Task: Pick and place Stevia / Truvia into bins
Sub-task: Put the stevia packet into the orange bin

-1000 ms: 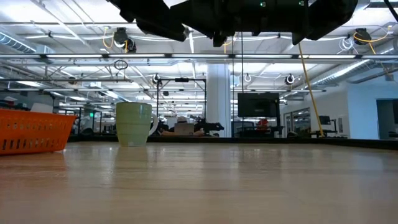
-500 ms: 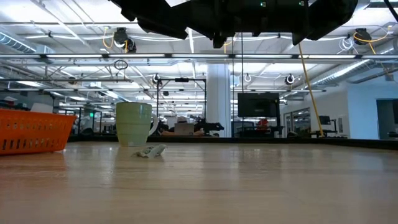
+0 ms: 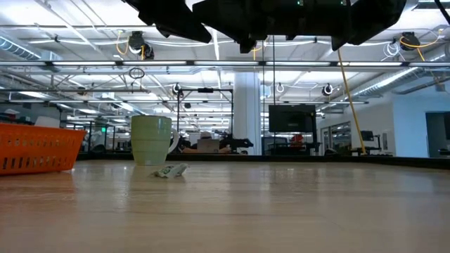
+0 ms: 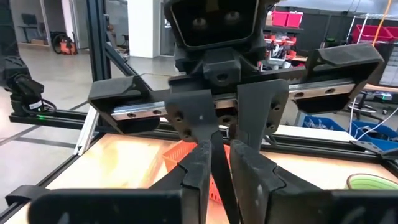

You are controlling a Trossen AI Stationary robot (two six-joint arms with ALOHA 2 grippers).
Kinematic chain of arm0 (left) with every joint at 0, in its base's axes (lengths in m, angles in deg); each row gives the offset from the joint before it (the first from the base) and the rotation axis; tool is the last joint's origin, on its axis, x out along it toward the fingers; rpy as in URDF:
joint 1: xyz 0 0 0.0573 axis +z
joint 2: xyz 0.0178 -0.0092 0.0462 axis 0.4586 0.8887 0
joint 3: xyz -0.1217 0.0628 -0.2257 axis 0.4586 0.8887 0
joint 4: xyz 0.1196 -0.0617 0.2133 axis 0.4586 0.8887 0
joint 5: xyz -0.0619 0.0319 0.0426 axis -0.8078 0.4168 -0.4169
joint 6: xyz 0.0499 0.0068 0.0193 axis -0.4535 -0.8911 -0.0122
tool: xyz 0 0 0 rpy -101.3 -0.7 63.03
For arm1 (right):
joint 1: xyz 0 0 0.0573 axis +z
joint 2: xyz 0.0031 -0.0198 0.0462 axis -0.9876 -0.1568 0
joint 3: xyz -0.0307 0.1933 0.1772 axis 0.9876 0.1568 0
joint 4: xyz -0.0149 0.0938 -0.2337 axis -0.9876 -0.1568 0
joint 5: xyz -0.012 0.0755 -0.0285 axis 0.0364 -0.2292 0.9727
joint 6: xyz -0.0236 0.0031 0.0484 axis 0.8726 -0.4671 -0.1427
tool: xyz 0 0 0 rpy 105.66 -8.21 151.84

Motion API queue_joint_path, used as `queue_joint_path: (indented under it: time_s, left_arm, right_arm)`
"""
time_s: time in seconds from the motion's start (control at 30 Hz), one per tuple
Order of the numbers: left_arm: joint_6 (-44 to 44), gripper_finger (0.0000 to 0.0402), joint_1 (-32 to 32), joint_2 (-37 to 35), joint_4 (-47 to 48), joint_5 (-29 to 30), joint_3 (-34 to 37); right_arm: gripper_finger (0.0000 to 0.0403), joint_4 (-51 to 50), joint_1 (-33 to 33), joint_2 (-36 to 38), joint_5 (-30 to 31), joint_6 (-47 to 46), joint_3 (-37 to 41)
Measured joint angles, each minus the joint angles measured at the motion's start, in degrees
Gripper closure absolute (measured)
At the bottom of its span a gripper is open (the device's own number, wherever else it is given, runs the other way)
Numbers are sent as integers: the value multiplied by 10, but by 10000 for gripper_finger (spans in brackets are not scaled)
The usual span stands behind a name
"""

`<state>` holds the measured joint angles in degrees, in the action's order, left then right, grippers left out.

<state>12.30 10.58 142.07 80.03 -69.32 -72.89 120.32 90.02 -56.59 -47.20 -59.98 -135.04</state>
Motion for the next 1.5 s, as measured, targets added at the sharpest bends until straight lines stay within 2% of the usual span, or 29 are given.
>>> queue_joint_path:
  time_s: [0.37, 0.63, 0.83, 0.93, 1.07, 1.23, 1.37, 1.5]
  left_arm:
    - [25, 396, 6, 0, 28, -10, 0]
    - [28, 398, 5, 0, 29, -19, 0]
    - [51, 398, 5, 0, 61, -17, -1]
    - [101, 398, 4, -7, 142, -16, -1]
    - [212, 399, -5, -17, 253, -7, -1]
    - [332, 399, -44, -22, 388, -5, -1]
    - [473, 397, -86, -22, 500, -18, -1]
    - [500, 386, -117, -21, 472, 39, -1]
  right_arm:
    - [344, 1, -4, 0, -33, 6, 0]
    - [342, -20, -16, 0, -33, 6, 0]
    - [301, -69, -21, 0, -32, 5, 0]
    - [275, -82, -21, 0, -32, 0, 0]
    - [253, -103, -21, 0, -32, 0, 0]
    - [246, -147, -21, 0, -32, 0, 0]
    - [247, -194, -16, 0, -32, 0, 0]
    - [239, -210, -14, 0, -32, 12, 0]
